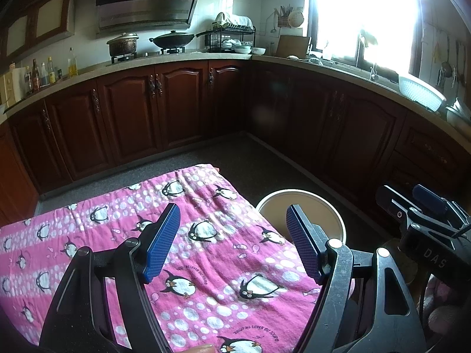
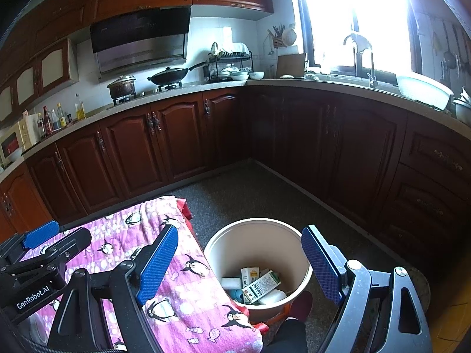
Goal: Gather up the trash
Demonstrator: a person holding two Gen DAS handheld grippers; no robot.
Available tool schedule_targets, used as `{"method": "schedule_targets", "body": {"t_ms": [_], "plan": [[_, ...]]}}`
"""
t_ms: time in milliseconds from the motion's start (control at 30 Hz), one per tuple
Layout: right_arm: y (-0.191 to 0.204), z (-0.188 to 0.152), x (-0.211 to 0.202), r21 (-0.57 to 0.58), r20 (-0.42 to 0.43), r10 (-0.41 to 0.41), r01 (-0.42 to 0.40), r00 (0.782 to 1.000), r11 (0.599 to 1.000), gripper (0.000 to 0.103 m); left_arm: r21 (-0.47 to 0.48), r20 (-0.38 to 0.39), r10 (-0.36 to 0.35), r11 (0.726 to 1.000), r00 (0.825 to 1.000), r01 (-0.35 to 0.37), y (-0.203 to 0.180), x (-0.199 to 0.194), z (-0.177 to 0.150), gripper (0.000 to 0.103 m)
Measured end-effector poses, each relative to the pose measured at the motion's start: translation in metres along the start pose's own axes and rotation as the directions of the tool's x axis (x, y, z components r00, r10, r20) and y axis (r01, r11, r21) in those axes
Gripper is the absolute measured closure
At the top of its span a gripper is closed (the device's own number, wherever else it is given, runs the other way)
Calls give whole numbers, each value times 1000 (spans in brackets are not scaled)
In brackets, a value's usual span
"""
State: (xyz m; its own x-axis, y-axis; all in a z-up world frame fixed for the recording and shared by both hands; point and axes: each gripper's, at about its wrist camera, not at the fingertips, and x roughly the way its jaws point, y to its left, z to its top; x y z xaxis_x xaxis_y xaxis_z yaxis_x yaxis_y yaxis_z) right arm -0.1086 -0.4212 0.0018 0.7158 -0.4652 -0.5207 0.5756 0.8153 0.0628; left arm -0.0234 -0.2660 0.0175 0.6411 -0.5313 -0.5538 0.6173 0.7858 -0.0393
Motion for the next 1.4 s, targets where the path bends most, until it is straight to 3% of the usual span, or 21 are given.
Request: {"method": "schedule_targets", "body": {"t_ms": [1400], "plan": [[-1, -2, 8, 0, -29, 13, -13, 999, 1000, 19, 17, -1, 11, 1000, 1000, -11, -2, 2, -4, 29]]}}
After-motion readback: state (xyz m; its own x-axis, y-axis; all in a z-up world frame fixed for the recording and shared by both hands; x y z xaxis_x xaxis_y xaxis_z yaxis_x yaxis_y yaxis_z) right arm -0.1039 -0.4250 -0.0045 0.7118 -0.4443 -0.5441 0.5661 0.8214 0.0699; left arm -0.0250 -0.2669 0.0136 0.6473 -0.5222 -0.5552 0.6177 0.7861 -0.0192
